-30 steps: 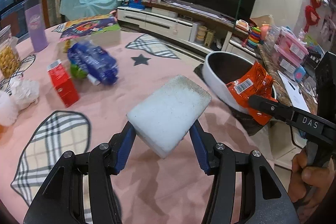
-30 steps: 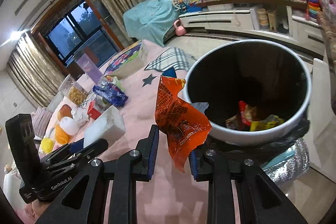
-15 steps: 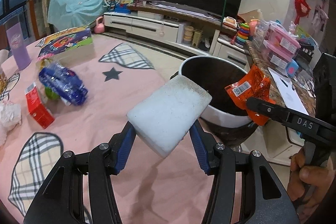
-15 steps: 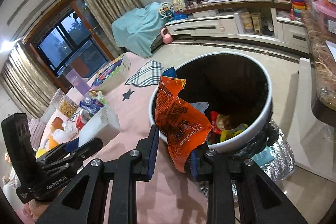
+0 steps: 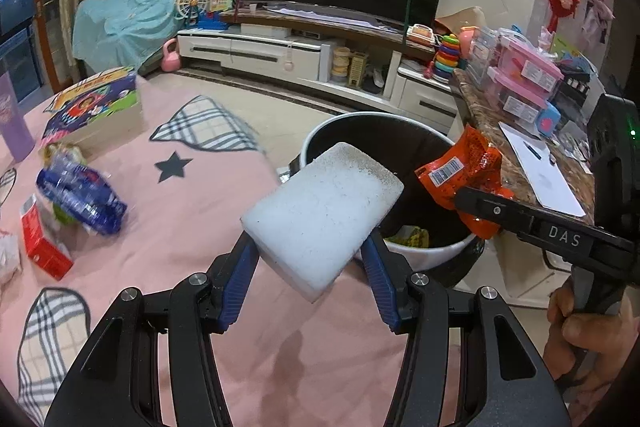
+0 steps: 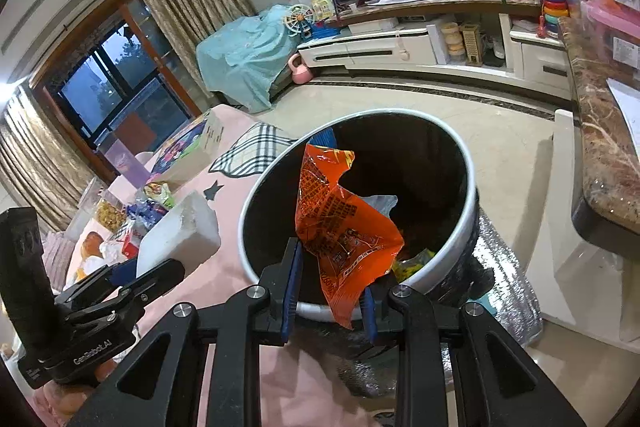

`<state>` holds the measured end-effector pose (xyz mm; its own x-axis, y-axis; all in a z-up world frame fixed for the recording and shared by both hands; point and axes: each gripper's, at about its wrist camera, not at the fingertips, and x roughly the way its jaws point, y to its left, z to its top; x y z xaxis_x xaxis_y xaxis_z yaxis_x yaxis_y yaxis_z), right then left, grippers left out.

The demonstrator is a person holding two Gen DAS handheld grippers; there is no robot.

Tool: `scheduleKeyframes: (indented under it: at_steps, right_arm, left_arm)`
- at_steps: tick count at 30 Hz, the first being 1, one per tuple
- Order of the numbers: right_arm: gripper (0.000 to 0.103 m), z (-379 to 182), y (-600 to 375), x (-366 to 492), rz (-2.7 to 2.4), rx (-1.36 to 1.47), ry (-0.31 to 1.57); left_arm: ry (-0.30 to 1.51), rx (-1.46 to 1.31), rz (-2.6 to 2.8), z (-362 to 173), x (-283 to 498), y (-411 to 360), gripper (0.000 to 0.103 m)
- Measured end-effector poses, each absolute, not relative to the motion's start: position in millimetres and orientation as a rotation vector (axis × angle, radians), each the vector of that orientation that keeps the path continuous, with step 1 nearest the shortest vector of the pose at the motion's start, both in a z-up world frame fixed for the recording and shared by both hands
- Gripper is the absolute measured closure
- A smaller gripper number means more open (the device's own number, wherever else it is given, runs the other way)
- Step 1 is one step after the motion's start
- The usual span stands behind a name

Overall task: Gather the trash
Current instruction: 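Hold both items over the bin and open both tools to drop them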

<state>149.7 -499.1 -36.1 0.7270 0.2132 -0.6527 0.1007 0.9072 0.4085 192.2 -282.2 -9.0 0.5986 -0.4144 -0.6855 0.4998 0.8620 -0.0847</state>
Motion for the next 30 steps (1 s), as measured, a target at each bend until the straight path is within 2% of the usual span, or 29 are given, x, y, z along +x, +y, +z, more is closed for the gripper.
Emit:
scheduleKeyframes:
  at_steps: [19,26,28,29,30]
  right_arm:
    - [0.075,-41,-521,166,0.04,0.434,0.793]
    - [0.073,-40,-522,175,0.045,0.423,0.808]
    - [0.071,-41,-522,177,0.044,0.42,0.818]
    - [0.063,-41,-522,178,0.042,0.418,0.819]
    - [0.05,-40,-522,178,0.037,0.415,0.818]
  left_arm:
    - [0.776,0.182,-0.558,-12,210,-324,0.049]
    - [0.78,0.195,-0.555,-11,214,-330,0.043]
    - [0.791,0.193,-0.554,-12,216,-331,0.041]
    - [0.799,0.193,-0.554,-13,216,-332,0.04]
    - [0.805,0.192,-0.556,-13,217,-332,0.04]
